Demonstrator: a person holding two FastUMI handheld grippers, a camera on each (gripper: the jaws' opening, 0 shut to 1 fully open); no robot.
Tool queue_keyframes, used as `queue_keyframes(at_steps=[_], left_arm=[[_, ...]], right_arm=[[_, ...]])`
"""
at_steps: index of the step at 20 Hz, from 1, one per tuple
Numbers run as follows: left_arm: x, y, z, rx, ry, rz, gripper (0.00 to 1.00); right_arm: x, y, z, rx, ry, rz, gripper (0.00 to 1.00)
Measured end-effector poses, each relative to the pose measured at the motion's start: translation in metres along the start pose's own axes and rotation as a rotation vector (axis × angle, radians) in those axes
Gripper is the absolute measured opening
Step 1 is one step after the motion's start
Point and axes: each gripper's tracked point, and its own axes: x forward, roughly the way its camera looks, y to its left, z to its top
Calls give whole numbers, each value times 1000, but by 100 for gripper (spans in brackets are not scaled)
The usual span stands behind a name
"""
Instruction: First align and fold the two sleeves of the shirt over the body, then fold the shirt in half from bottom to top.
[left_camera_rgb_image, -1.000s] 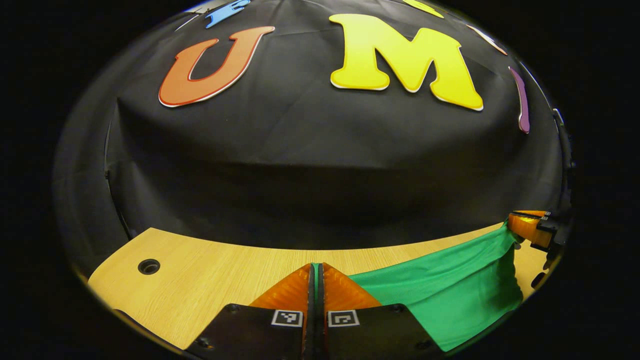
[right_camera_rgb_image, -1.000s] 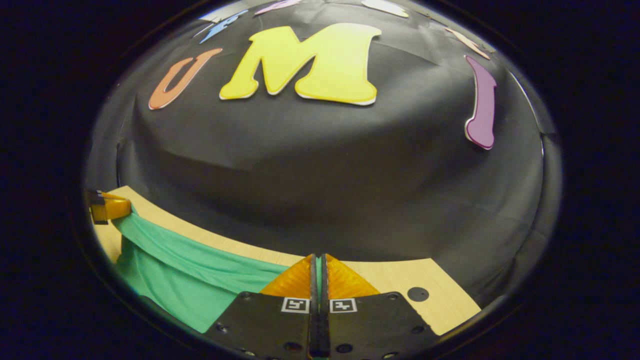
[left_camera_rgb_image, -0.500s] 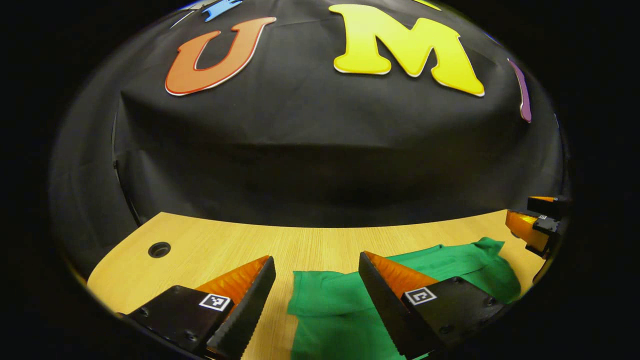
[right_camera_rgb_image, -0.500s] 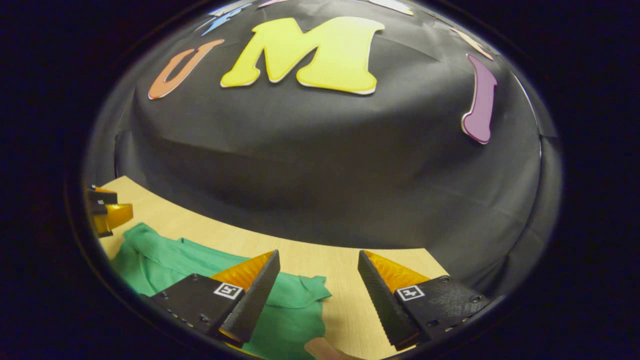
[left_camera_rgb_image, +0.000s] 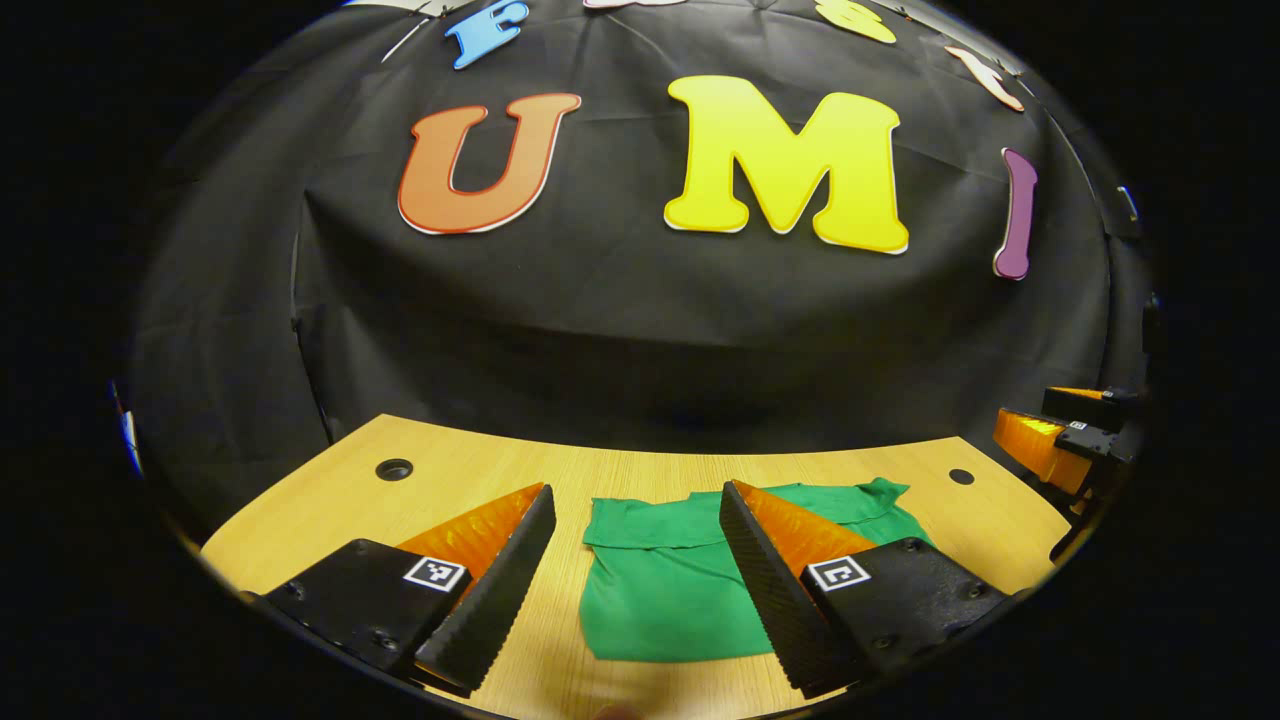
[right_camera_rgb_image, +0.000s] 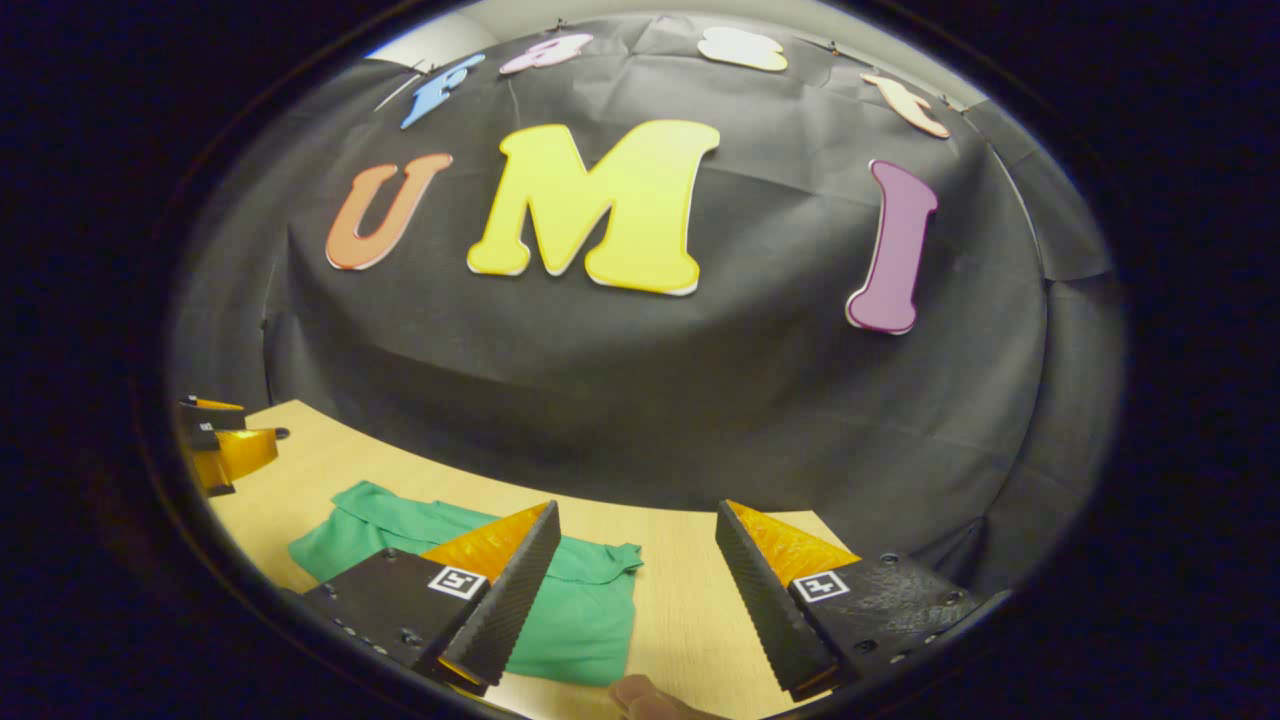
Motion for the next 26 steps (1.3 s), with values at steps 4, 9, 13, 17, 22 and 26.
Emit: queue_keyframes(at_steps=[4, 9, 13, 17, 22, 26], left_arm=[[-68, -10, 11, 21, -58, -2, 100], [-156, -41, 10, 6, -120, -48, 100], [-220, -65, 14, 53, -159, -71, 100], [-277, -82, 3, 98, -159, -75, 100], [-329, -93, -22, 95, -164, -100, 100], [-336, -82, -35, 46, -173, -98, 100]], right_arm=[[-76, 3, 22, 12, -75, 36, 96], [-170, -3, 31, 26, -139, 63, 95], [-238, -15, 23, 53, -163, 63, 95], [-298, -26, 6, 54, -165, 74, 95], [-361, -38, -6, 24, -222, 53, 94], [-375, -26, -38, 16, -195, 57, 95]])
